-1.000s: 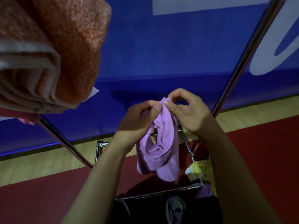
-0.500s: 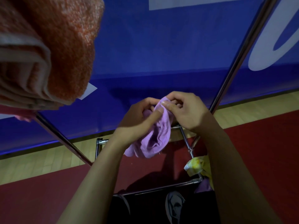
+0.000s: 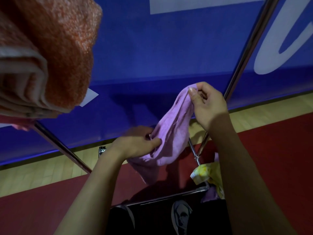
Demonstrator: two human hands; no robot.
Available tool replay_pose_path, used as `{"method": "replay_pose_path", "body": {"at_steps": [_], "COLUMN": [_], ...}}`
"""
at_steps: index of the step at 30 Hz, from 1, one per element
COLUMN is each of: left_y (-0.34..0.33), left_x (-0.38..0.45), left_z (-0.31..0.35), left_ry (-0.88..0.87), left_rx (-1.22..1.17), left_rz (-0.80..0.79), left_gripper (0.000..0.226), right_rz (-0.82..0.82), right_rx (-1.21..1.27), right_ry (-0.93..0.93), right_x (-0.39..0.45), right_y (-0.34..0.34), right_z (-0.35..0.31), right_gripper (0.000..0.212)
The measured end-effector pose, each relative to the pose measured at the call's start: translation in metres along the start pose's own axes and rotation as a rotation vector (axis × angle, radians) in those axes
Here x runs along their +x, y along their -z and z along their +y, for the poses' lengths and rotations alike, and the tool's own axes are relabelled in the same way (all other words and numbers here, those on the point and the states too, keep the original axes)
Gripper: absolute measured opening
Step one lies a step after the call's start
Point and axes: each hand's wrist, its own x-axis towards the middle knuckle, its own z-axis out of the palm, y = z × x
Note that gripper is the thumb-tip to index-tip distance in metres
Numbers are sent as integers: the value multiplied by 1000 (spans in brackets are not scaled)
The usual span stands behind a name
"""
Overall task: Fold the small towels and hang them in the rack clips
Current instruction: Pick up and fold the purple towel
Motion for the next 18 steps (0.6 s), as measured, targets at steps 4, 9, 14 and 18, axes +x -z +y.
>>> {"method": "replay_pose_path", "body": {"at_steps": [4, 9, 14, 18], "left_y": [5, 1, -4, -2], "left_x": [-2, -3, 4, 1], "left_z": [-10, -39, -66, -82], "left_ry": [-9, 170, 300, 411], "left_rx": [-4, 173, 120, -121], "left_rz": [-98, -220, -269, -263], "left_gripper": [25, 23, 10, 21], "right_rz": [89, 187, 225, 243], "right_rx": [45, 126, 104, 38], "right_ry": [4, -16, -33, -10], "right_x": [2, 8, 8, 7], "right_y": [8, 17, 21, 27], "right_z": [1, 7, 12, 18], "right_gripper": [18, 20, 20, 22]}}
